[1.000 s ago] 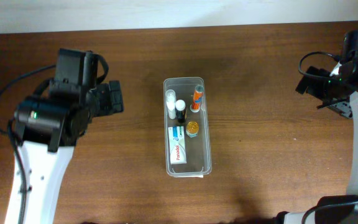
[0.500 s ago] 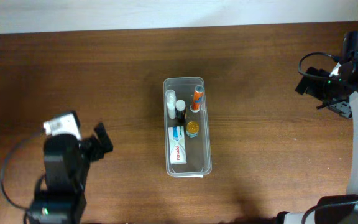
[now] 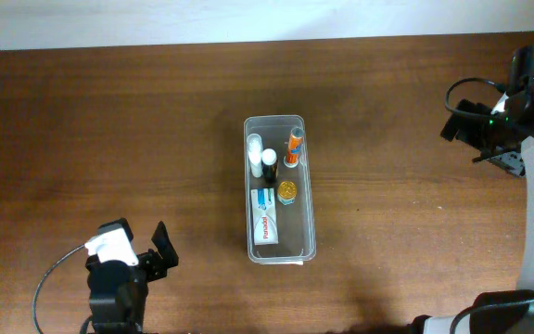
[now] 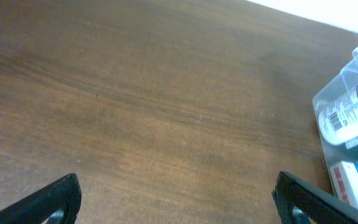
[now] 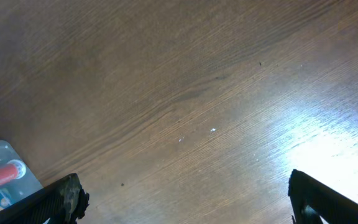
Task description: Pack container
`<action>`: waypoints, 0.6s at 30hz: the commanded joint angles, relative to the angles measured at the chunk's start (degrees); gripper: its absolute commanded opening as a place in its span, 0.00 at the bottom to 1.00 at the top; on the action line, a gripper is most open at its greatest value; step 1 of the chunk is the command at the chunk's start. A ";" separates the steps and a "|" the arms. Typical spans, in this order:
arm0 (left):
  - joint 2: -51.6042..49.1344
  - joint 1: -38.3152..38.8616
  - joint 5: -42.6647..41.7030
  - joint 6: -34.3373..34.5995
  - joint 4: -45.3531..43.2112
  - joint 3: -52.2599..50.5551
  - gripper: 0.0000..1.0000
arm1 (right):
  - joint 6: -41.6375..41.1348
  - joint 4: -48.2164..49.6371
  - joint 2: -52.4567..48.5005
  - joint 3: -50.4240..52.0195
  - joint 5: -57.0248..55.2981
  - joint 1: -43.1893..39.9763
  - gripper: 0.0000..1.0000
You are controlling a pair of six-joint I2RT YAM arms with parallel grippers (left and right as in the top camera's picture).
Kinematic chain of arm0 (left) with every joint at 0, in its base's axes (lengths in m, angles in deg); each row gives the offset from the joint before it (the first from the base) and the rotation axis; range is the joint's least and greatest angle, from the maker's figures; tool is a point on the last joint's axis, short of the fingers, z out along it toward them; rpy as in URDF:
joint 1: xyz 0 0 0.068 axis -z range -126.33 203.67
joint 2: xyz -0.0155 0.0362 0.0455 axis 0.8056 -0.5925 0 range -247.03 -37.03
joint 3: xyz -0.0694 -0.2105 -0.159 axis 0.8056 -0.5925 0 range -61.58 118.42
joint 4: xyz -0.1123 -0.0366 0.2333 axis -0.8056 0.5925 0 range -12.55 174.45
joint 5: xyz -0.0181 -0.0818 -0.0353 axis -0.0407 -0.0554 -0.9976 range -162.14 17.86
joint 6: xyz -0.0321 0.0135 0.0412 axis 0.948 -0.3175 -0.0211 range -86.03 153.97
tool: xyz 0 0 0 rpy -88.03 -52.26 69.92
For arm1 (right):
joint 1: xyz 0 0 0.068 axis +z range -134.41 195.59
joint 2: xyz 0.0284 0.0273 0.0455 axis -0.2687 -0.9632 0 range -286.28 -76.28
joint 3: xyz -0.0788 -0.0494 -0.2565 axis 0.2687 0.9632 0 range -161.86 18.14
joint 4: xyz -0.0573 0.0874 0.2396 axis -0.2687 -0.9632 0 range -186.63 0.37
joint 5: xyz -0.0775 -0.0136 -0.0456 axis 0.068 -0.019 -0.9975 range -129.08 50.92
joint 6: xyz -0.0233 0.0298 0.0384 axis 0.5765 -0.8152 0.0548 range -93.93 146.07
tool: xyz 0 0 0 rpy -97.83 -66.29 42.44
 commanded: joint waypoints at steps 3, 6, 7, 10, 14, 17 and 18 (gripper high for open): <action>6.82 -0.26 -0.63 -0.04 -2.78 -7.34 0.99 | -0.04 0.04 -0.35 0.09 0.11 -0.11 0.98; 7.76 -0.26 -0.61 -0.07 -3.61 -7.56 0.99 | -0.04 0.04 -0.35 0.09 0.11 -0.11 0.98; 8.13 -0.26 -0.61 -0.07 -3.63 -7.56 0.99 | -0.04 0.04 -0.35 0.09 0.11 -0.11 0.99; 10.16 -0.24 -0.63 -0.07 -3.76 -7.61 0.99 | -0.04 0.04 -0.35 0.09 0.11 -0.11 0.99; 10.54 -0.24 -0.63 -0.07 -3.74 -7.61 0.99 | -0.04 0.04 -0.35 0.09 0.11 -0.11 0.98; 10.49 -0.24 -0.63 -0.07 -3.72 -7.61 0.99 | -0.04 0.04 -0.35 0.09 0.11 -0.11 0.98; 10.49 -0.24 -0.63 -0.07 -3.74 -7.61 0.99 | -0.04 0.04 -0.35 0.09 0.11 -0.11 0.98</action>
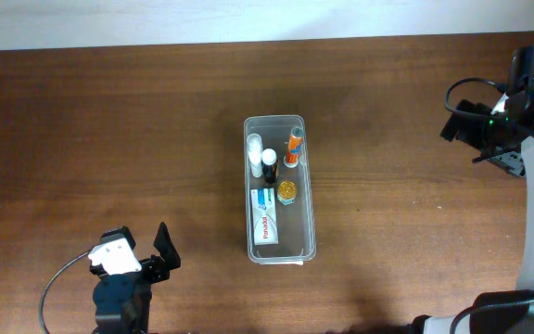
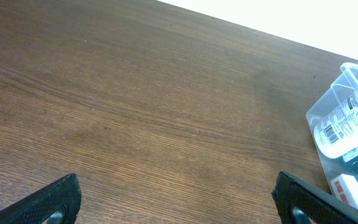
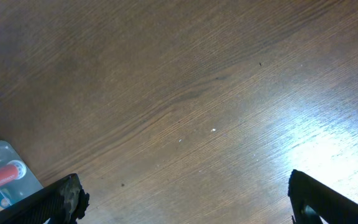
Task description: Pack container
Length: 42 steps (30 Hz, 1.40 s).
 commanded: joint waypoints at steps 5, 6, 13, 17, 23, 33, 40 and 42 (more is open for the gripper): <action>0.57 -0.24 -0.57 -0.09 -0.13 -0.44 0.99 | -0.07 0.02 -0.35 0.09 0.09 -0.11 0.99; 0.57 -0.24 -0.57 -0.09 -0.15 -0.44 1.00 | -0.07 0.02 -0.35 0.09 0.09 -0.11 0.98; 0.57 -0.24 -0.57 -0.09 -0.13 -0.44 0.99 | -0.07 0.02 -0.35 0.09 0.09 -0.11 0.98; 0.57 -0.24 -0.57 -0.09 -0.13 -0.44 0.99 | -0.07 0.02 -0.35 0.11 0.09 -0.11 0.98; 0.57 -0.24 -0.57 -0.09 -0.13 -0.44 1.00 | -0.04 0.04 3.32 0.20 0.07 2.16 0.98; 0.57 -0.24 -0.57 -0.09 -0.15 -0.44 0.99 | 6.67 0.55 20.50 0.20 -11.78 15.19 0.99; 0.57 -0.24 -0.57 -0.09 -0.13 -0.44 0.99 | 6.86 6.67 31.26 5.27 -10.99 15.91 0.98; 0.57 -0.24 -0.57 -0.09 -0.13 -0.44 0.99 | 6.86 12.72 35.80 11.52 -12.59 15.91 0.99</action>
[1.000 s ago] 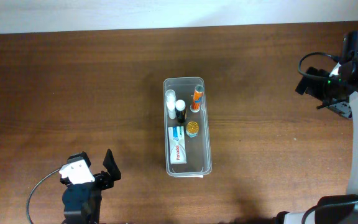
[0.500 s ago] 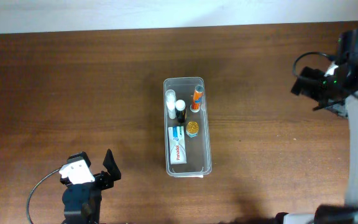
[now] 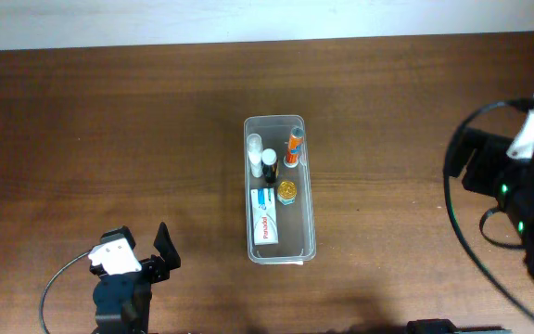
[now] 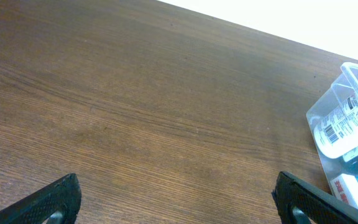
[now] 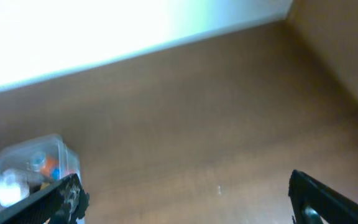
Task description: Pack container
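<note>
A clear plastic container [image 3: 310, 176] stands mid-table, its long side running front to back. Inside it are a white bottle [image 3: 254, 148], a black-capped bottle [image 3: 269, 165], an orange tube [image 3: 293, 147], a gold round item [image 3: 287, 191] and a blue-and-white Panadol box [image 3: 264, 215]. My left gripper [image 4: 179, 205] is open over bare wood at the front left, with the container [image 4: 353, 118] at its right edge. My right gripper [image 5: 188, 202] is open at the far right, holding nothing; the container [image 5: 36, 162] shows blurred at far left.
The dark wooden table [image 3: 109, 139] meets a white wall [image 3: 248, 19] along its back edge. The right arm's body and cable [image 3: 517, 186] take up the right edge of the overhead view. A small white scrap [image 3: 297, 263] lies by the container's front end.
The right arm has moved from the back right corner to lower in the overhead view and looms larger. Its wrist view now takes in the wall and the distant container. The left arm has not moved.
First my left gripper was open at the front left, its view low on the table. Then it sat slightly nearer the front edge with the wall in view, and it stays there. The right arm held still until now. The container's contents have not changed.
</note>
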`<action>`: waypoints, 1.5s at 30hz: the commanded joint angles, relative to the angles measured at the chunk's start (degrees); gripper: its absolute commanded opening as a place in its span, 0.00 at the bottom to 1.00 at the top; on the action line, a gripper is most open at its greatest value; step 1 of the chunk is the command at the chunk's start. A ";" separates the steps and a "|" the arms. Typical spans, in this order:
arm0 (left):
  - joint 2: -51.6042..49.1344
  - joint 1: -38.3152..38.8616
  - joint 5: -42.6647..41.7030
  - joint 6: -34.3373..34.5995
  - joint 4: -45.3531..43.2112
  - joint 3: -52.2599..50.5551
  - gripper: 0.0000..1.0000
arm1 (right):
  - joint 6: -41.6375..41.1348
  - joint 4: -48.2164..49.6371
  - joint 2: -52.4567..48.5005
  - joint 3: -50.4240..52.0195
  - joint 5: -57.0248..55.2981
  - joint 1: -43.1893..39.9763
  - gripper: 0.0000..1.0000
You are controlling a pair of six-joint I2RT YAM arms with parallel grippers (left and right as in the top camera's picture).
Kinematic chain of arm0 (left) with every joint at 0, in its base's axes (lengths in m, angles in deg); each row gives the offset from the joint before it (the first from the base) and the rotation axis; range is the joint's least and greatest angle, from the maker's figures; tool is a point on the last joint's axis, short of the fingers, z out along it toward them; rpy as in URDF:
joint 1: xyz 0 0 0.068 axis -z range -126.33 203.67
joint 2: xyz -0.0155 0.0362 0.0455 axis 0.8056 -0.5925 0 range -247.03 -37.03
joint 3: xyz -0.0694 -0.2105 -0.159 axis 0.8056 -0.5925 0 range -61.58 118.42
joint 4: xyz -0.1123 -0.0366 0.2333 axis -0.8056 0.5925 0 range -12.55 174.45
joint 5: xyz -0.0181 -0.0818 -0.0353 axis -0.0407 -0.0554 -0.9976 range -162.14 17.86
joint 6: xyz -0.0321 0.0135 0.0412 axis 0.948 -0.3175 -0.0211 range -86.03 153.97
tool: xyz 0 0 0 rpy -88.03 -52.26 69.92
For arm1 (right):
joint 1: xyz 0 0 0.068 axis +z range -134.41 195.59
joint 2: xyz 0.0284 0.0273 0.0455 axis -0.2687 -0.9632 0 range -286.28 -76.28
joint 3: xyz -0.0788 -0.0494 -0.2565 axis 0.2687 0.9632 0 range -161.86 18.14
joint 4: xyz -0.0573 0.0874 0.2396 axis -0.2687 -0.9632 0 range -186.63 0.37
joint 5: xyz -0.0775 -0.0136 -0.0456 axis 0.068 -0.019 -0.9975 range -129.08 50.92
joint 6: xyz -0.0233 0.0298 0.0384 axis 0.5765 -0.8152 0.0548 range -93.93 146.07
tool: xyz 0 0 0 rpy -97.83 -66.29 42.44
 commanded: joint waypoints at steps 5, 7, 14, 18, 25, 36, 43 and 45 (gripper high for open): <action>0.55 -0.24 -0.59 -0.09 -0.13 -0.39 0.99 | 0.63 17.20 15.61 25.33 -3.17 0.48 0.99; 0.55 -0.24 -0.59 -0.09 -0.11 -0.39 0.99 | 0.66 20.52 21.94 35.41 -2.64 0.48 0.98; 0.55 -0.24 -0.59 -0.09 -0.13 -0.39 0.99 | 0.63 22.60 40.98 61.11 -1.70 0.48 0.98; 0.55 -0.24 -0.59 -0.09 -0.11 -0.39 0.99 | 0.66 22.75 48.02 67.93 -1.70 0.48 0.98; 0.55 -0.24 -0.59 -0.09 -0.11 -0.39 0.99 | 0.63 22.73 57.18 76.19 -1.60 0.48 0.98; 0.55 -0.24 -0.59 -0.09 -0.11 -0.39 0.99 | 0.48 22.71 59.32 80.72 -1.60 0.48 0.98; 0.55 -0.24 -0.59 -0.09 -0.11 -0.39 0.99 | 0.48 22.25 59.30 80.94 -1.60 0.48 0.99; 0.55 -0.24 -0.59 -0.09 -0.13 -0.39 0.99 | 0.48 22.25 59.30 80.94 -1.60 0.48 0.98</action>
